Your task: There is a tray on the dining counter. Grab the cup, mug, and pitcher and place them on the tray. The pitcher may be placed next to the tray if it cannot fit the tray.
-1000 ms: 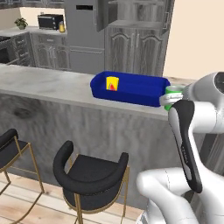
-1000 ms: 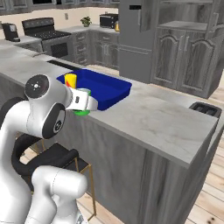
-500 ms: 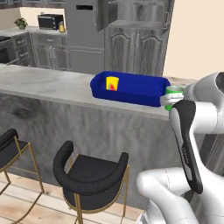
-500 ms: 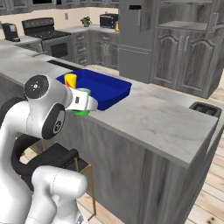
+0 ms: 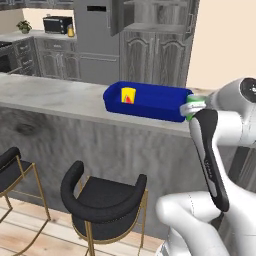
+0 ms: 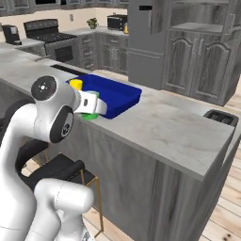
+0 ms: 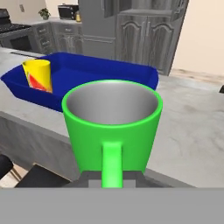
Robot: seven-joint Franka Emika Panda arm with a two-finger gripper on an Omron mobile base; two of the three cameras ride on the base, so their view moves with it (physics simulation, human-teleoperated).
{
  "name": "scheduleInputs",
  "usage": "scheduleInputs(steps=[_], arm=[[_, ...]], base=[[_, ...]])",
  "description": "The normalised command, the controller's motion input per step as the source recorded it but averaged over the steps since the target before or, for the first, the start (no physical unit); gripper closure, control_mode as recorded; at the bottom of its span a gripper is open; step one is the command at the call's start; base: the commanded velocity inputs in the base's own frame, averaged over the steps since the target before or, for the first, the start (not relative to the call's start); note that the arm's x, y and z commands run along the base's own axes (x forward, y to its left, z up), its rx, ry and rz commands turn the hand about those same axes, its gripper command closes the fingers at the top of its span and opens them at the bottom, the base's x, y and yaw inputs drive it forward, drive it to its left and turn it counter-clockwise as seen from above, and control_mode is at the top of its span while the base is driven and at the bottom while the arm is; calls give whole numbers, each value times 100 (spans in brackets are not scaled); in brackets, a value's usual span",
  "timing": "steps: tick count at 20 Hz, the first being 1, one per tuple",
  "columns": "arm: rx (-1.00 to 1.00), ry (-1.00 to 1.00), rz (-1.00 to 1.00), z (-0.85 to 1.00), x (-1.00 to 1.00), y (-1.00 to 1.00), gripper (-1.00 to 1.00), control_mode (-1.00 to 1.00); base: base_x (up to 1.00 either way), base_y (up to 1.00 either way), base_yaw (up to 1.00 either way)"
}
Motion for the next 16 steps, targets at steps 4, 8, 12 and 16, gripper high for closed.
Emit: scheduleInputs(steps=[4, 8, 12, 16], arm=[[0, 0, 0, 66, 18, 0, 100, -100], [0, 1, 0, 55, 21, 1, 100, -100], [0, 5, 4, 20, 39, 8, 100, -100], [0, 12, 8, 0, 52, 14, 100, -100]], base=[[0, 0, 0], [0, 0, 0], [0, 0, 0], [0, 0, 0]])
